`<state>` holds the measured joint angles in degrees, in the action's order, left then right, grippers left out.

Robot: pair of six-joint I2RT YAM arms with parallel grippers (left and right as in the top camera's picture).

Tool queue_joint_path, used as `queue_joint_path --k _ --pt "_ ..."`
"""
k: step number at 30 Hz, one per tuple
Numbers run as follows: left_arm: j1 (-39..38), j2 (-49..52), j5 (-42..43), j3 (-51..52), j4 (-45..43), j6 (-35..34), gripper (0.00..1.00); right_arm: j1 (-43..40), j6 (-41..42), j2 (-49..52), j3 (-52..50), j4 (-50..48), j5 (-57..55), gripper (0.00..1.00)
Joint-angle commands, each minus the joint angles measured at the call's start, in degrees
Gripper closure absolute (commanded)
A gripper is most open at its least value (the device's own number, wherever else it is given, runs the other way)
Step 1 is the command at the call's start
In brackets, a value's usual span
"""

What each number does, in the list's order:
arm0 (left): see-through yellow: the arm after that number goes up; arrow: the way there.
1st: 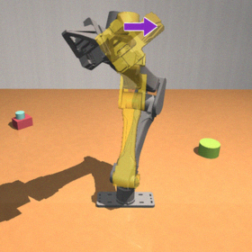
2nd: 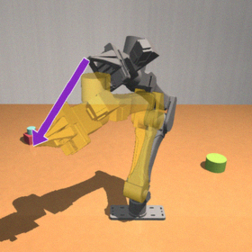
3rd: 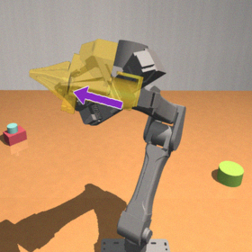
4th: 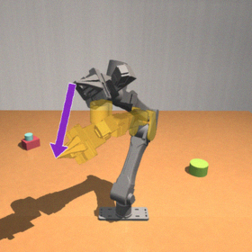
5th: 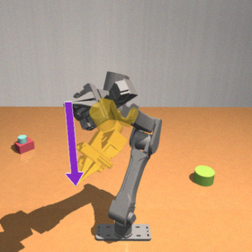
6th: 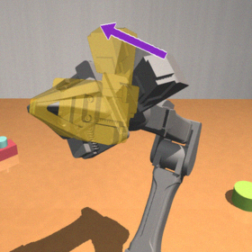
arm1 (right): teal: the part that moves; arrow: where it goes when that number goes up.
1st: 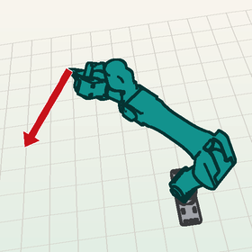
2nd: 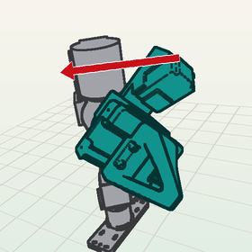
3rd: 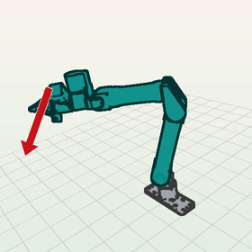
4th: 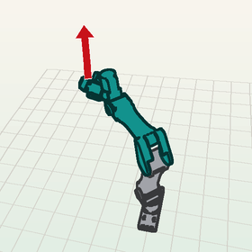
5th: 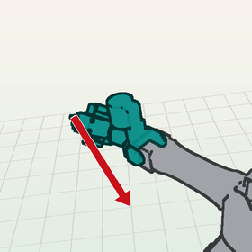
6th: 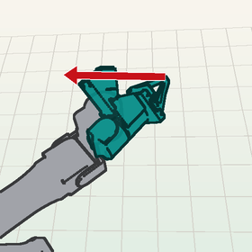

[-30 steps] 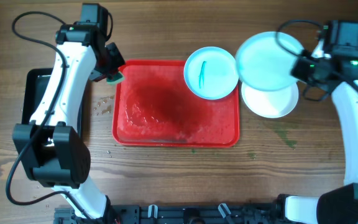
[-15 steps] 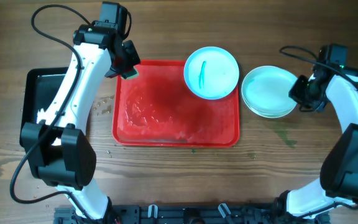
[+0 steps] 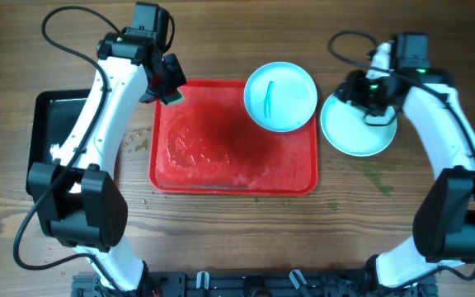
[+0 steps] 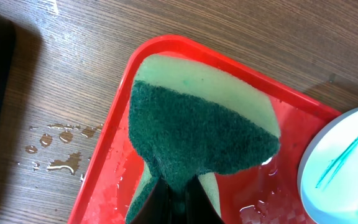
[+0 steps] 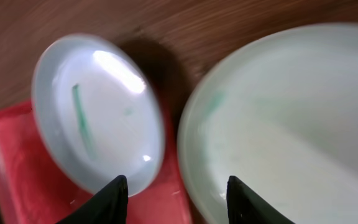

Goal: Clean dirty plates on tray and stack at the side
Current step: 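Grasp the remaining light-blue plate rim and drag it onto the tray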

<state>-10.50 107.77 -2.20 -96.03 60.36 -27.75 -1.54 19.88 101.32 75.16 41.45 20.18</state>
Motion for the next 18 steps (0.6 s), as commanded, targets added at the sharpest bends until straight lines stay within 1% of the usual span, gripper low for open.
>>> queue_joint_path --k 1,3,8,10,15,18 --pt "-0.1 0.0 0.2 0.4 -0.2 0.5 0.96 6.6 8.3 1.2 0.5 -0.2 -4.9 0.53" --pt "-0.1 0.0 0.2 0.4 -0.2 0.5 0.96 10.4 10.6 2.1 0.2 -0.2 -8.8 0.60" --pt "-0.1 0.0 0.2 0.4 -0.2 0.5 0.96 15.3 12.7 5.0 0.2 0.6 -16.5 0.62" --pt "-0.1 0.0 0.2 0.4 -0.2 0.5 0.96 15.8 12.7 6.9 0.2 0.7 -16.9 0.65" --pt "-0.1 0.0 0.2 0.4 -0.2 0.5 0.96 15.8 11.1 11.5 0.2 0.0 -16.3 0.79" --pt "-0.1 0.0 0.2 0.4 -0.3 0.5 0.96 15.9 6.6 12.5 0.2 -0.7 -13.3 0.89"
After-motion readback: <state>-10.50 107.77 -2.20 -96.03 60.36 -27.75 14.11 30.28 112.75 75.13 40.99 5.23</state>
